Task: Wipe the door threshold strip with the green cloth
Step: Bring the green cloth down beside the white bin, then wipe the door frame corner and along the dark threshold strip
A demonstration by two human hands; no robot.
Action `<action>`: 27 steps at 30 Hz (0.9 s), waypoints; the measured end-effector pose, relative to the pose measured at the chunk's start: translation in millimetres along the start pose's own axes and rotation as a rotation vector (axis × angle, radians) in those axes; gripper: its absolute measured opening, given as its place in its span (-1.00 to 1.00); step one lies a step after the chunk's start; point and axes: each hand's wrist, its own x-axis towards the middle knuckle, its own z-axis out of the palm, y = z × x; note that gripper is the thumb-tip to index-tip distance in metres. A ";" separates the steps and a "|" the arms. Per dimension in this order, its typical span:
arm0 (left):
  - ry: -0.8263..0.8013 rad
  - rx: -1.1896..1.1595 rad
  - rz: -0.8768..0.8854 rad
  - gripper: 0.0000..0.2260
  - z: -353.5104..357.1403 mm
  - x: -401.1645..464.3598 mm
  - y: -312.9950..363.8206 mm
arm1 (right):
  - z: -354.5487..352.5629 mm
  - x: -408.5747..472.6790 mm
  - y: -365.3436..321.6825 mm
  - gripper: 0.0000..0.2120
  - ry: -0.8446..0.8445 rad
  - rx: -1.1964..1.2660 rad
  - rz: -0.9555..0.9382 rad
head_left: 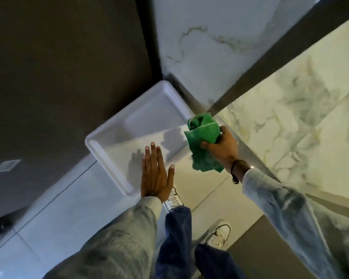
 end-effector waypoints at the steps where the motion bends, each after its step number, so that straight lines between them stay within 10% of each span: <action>1: 0.000 0.013 0.039 -0.32 0.8 0.5 19.2 | -18.2 -7.1 15.7 -0.45 0.034 0.017 0.042; 13: -0.184 0.120 0.318 -0.37 163.2 41.9 121.0 | -81.5 39.4 242.4 -0.34 0.302 0.384 0.418; 27: 0.070 0.215 0.103 -0.39 393.3 263.1 52.3 | 80.8 289.9 310.3 -0.49 0.300 -0.305 -0.376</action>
